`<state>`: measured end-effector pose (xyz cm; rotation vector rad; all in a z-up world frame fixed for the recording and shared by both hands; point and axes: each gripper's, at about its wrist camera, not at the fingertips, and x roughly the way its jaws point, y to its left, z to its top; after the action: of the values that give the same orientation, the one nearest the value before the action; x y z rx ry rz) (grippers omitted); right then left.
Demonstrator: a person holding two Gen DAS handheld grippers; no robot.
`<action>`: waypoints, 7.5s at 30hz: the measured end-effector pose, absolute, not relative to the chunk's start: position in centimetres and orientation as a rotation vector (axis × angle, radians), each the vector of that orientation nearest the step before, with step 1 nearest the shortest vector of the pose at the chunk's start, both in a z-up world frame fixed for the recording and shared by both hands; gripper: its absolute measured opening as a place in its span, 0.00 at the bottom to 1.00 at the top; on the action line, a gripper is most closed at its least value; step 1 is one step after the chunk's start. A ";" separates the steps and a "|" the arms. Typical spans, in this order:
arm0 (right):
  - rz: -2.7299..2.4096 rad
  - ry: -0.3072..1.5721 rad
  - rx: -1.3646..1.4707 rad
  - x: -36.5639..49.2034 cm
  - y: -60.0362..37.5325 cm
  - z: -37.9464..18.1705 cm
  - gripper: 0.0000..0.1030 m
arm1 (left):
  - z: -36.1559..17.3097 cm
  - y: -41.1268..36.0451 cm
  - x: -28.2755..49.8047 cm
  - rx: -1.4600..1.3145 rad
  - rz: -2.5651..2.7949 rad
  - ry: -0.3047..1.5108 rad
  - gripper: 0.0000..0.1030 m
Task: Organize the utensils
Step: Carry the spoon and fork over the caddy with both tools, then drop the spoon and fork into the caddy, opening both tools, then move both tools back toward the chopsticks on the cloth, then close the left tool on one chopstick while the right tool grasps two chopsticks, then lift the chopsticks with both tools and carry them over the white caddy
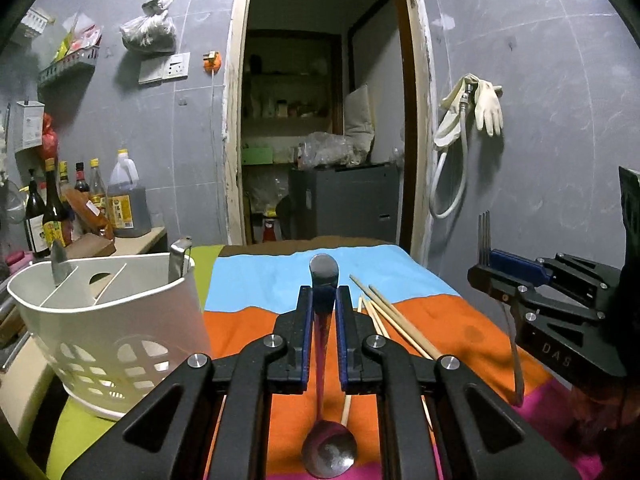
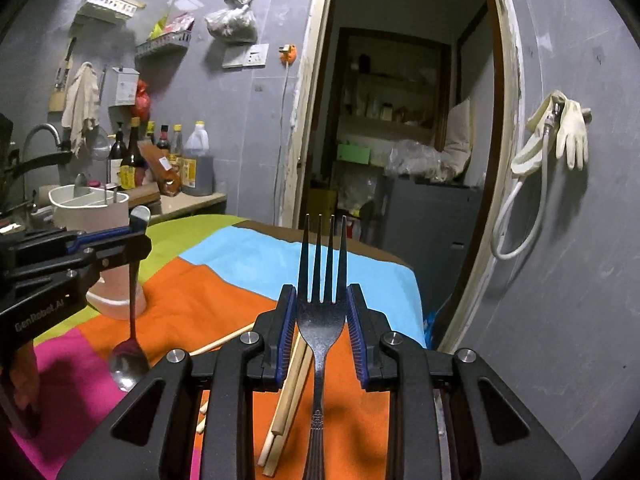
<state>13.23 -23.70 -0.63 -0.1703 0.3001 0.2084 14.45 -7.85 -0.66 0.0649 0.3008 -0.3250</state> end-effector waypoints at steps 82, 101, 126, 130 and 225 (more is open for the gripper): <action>0.528 0.241 0.054 19.5 -5.4 3.3 0.27 | 6.7 13.7 17.3 -0.129 -0.037 0.347 0.21; 0.470 0.091 0.089 15.3 -11.8 8.0 0.80 | 9.7 11.3 12.9 -0.264 -0.133 0.147 0.93; 0.195 0.133 0.037 11.8 -25.5 6.1 1.00 | 7.2 -4.8 13.5 -0.053 -0.330 0.232 0.97; 0.174 0.213 0.020 13.0 -26.5 4.2 1.00 | 5.1 -6.0 14.4 -0.030 -0.341 0.295 0.97; 0.377 0.150 0.231 12.1 -21.0 4.4 0.05 | 6.7 0.6 10.8 -0.093 -0.255 0.080 0.02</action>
<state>12.14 -20.98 4.37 0.2305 0.1502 0.3766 10.75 0.59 6.71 -0.0935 0.0798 -0.2549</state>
